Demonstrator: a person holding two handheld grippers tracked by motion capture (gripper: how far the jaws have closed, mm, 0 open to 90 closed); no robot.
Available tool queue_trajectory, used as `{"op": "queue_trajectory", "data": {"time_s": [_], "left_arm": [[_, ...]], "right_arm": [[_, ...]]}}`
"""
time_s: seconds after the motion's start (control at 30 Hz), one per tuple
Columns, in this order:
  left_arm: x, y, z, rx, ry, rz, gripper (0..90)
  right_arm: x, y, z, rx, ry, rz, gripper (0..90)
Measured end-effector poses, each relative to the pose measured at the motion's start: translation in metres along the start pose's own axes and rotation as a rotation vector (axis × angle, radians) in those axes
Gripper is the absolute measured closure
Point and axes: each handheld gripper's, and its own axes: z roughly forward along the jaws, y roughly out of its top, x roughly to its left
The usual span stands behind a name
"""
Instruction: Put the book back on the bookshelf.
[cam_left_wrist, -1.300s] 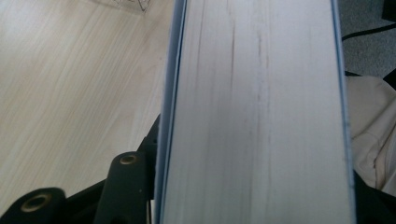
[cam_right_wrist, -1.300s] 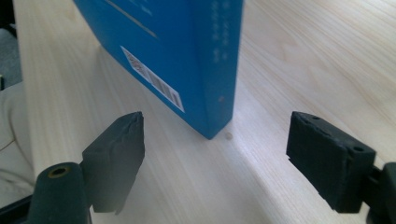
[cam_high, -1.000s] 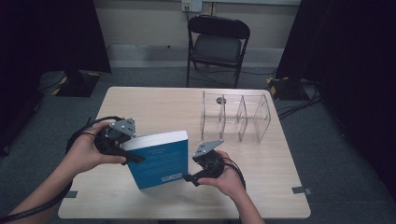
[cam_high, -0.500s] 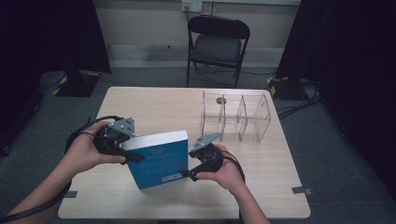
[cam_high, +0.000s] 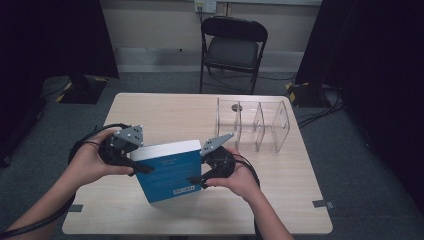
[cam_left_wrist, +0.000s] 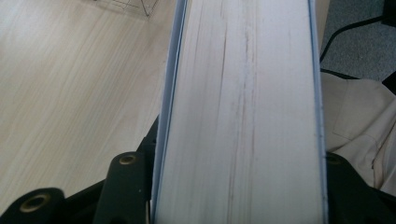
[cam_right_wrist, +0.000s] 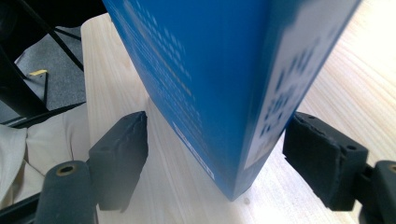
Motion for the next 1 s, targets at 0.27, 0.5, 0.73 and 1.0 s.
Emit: {"op": "queue_trajectory", "data": {"time_s": [0.27, 0.5, 0.73, 1.0], "left_arm": [[0.001, 0.0, 0.0, 0.006, -0.006, -0.003, 51.2], [0.001, 0.0, 0.0, 0.005, -0.007, -0.002, 50.7], [0.001, 0.0, 0.0, 0.006, -0.008, -0.001, 50.2], [0.001, 0.0, 0.0, -0.001, -0.004, 0.005, 49.7]], "right_arm": [[0.001, 0.016, -0.006, 0.011, 0.011, -0.018, 22.4], [0.002, 0.031, -0.01, -0.002, 0.032, -0.042, 23.3], [0.003, 0.041, -0.009, 0.024, 0.043, -0.068, 23.9], [0.002, 0.049, -0.008, 0.016, 0.052, -0.068, 24.1]]}}
